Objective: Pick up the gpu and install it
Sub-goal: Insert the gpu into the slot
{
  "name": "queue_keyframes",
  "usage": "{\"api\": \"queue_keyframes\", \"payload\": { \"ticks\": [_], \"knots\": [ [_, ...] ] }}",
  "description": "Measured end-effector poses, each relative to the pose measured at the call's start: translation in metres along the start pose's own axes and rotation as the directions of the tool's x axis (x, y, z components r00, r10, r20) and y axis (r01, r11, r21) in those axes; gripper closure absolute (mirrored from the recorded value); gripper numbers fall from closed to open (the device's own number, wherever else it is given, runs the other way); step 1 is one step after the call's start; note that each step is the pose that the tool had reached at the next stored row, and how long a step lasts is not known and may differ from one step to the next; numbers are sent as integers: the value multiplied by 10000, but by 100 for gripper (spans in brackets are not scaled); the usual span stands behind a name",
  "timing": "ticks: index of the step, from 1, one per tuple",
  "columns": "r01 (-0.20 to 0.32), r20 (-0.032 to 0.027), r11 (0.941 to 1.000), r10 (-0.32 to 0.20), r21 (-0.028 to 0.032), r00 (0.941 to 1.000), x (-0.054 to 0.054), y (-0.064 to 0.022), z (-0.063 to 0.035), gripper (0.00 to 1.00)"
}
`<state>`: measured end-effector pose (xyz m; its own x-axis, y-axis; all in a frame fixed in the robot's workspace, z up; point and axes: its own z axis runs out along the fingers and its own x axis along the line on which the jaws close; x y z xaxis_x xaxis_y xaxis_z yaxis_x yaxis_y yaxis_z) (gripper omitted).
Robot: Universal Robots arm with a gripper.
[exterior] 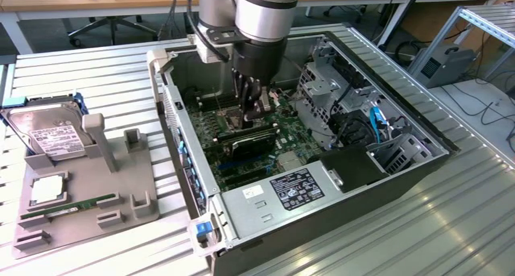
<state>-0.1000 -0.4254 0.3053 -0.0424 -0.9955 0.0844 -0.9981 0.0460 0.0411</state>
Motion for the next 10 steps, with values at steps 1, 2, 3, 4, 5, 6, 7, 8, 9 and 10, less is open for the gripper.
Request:
{"api": "queue_keyframes", "payload": {
  "ticks": [1,2,3,4,5,6,7,8,9,10],
  "knots": [
    [9,-4,10000,-9,-82,10000,-2,-59,-2,89],
    [17,-8,9999,-17,-147,10000,-4,-106,-5,89],
    [21,-11,9998,-22,-206,10000,-6,-148,-7,89],
    [25,-11,9997,-25,-237,10000,-7,-170,-7,89],
    [27,-10,9997,-27,-254,10000,-7,-181,-7,89],
    [28,-13,9996,-29,-268,10000,-8,-193,-8,89],
    [29,-14,9996,-29,-277,10000,-8,-202,-9,89],
    [29,-14,9996,-29,-280,10000,-8,-206,-9,89],
    [29,-14,9996,-29,-280,10000,-8,-208,-9,89],
    [27,-14,9996,-28,-281,10000,-9,-209,-9,89]
  ]
}}
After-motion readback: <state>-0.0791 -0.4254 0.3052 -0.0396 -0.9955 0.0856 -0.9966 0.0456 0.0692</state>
